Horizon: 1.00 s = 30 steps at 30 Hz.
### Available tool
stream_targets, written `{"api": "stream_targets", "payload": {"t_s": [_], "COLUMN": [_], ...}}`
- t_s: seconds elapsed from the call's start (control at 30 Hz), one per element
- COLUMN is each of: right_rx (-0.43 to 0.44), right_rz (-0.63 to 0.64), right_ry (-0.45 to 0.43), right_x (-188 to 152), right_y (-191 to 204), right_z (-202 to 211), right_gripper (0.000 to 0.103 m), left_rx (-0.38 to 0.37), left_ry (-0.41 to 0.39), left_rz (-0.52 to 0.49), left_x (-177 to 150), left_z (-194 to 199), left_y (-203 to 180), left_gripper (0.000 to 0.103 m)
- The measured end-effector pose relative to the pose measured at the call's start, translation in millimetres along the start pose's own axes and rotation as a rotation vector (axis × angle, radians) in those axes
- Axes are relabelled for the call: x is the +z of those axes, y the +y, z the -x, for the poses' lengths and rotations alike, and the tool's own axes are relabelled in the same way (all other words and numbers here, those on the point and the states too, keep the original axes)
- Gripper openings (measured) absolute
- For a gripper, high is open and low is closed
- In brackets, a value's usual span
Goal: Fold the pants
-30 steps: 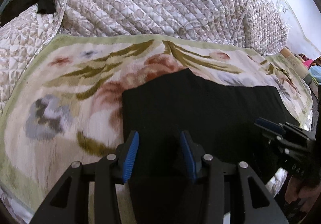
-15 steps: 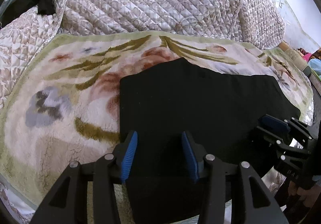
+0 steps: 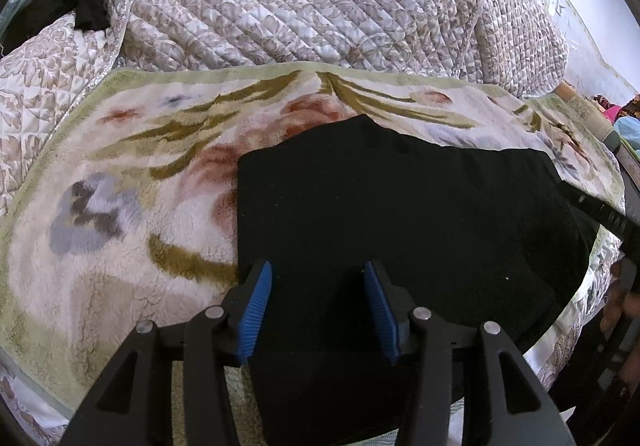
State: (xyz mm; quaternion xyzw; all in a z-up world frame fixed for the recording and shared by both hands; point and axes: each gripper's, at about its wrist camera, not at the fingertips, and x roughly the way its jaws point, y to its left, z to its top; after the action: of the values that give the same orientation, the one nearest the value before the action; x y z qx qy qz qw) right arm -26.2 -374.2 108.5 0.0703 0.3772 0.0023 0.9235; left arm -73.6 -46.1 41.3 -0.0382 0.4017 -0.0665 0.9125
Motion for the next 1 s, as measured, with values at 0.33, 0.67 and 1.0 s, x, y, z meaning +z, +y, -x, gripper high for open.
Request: {"api": "stream_targets", "payload": {"t_s": [0.33, 0.67, 1.0], "right_rx": [-0.083, -0.007, 0.060], "right_rz": [-0.449, -0.583, -0.572], "right_ry": [-0.007, 0.166, 0.115], "right_x": [-4.2, -25.5, -22.1], "right_y": [-105.1, -97.5, -92.1], "right_z": [9.6, 8.8, -3.2], "right_gripper": [0.055, 0.059, 0.059], "left_rx": [-0.010, -0.003, -0.010], "left_ry": [-0.030, -0.019, -0.022], "left_rz": [0.029, 0.044, 0.053], "left_x": [9.0, 10.5, 11.7], "left_z": [7.1, 4.4, 4.8], "left_y": [3.0, 8.2, 9.2], "left_gripper": [0.052, 0.052, 0.052]}}
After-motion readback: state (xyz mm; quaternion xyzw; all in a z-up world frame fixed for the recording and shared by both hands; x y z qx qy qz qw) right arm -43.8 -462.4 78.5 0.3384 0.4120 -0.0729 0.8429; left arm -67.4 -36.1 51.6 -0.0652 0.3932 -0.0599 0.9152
